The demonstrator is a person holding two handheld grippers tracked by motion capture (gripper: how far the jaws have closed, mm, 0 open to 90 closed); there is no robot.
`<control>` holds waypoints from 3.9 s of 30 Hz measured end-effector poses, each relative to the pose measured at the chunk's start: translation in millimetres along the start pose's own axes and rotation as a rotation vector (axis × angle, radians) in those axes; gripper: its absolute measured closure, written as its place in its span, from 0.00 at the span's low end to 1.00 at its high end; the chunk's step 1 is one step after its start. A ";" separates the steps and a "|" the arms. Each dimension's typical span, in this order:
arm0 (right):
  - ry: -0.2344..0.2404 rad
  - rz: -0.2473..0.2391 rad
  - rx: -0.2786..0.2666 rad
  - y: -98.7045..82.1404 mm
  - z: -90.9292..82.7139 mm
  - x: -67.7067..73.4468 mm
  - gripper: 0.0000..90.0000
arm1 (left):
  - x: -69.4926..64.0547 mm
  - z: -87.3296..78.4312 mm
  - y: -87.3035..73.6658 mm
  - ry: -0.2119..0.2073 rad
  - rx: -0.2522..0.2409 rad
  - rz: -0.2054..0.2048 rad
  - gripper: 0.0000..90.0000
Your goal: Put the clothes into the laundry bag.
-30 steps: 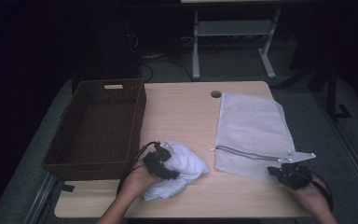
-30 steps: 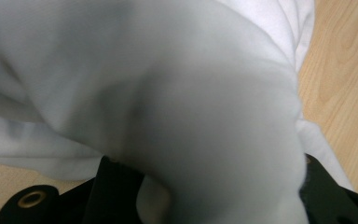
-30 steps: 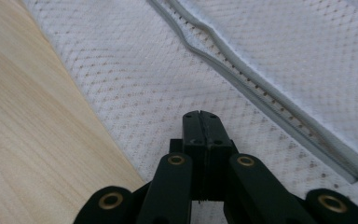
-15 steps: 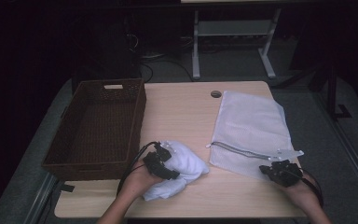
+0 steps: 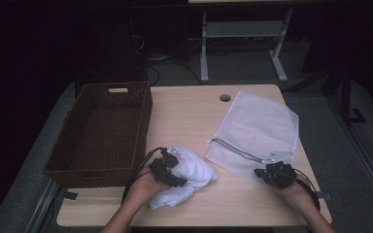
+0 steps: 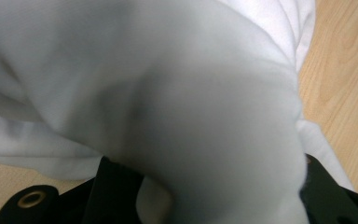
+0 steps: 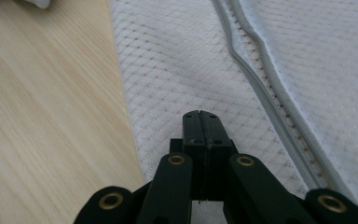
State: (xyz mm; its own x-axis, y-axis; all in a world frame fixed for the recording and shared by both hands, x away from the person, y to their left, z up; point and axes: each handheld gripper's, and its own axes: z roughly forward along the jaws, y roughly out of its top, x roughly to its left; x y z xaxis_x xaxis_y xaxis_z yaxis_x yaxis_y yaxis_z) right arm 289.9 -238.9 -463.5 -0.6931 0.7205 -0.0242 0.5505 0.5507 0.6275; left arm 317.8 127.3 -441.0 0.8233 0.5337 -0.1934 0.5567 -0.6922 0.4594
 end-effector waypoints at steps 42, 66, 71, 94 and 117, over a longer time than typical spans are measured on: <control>0.095 -0.061 -0.077 87.0 38.2 3.2 0.75 | 1.1 0.2 -0.8 -0.007 -0.004 -0.001 0.62; 0.072 -0.038 -0.061 85.8 63.9 -3.8 0.98 | 1.5 0.6 -1.5 -0.011 -0.006 -0.003 0.62; 0.076 -0.014 -0.113 88.2 51.4 -8.4 0.99 | 1.6 0.6 -1.5 -0.012 -0.007 -0.005 0.62; 0.053 0.121 -0.121 62.7 58.6 -44.2 0.79 | 1.1 0.6 -1.5 -0.010 -0.006 -0.003 0.62; 0.034 0.041 -0.121 61.2 62.3 -35.6 0.97 | 0.7 0.6 -1.7 -0.011 -0.005 -0.006 0.62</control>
State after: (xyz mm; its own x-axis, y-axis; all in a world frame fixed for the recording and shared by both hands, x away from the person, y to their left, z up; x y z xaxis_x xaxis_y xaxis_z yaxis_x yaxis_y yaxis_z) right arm 377.3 -204.6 -472.7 -0.6875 0.7256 0.0284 0.5201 0.4648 0.7165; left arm 317.6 128.6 -442.5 0.8212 0.5324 -0.2052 0.5608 -0.6866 0.4628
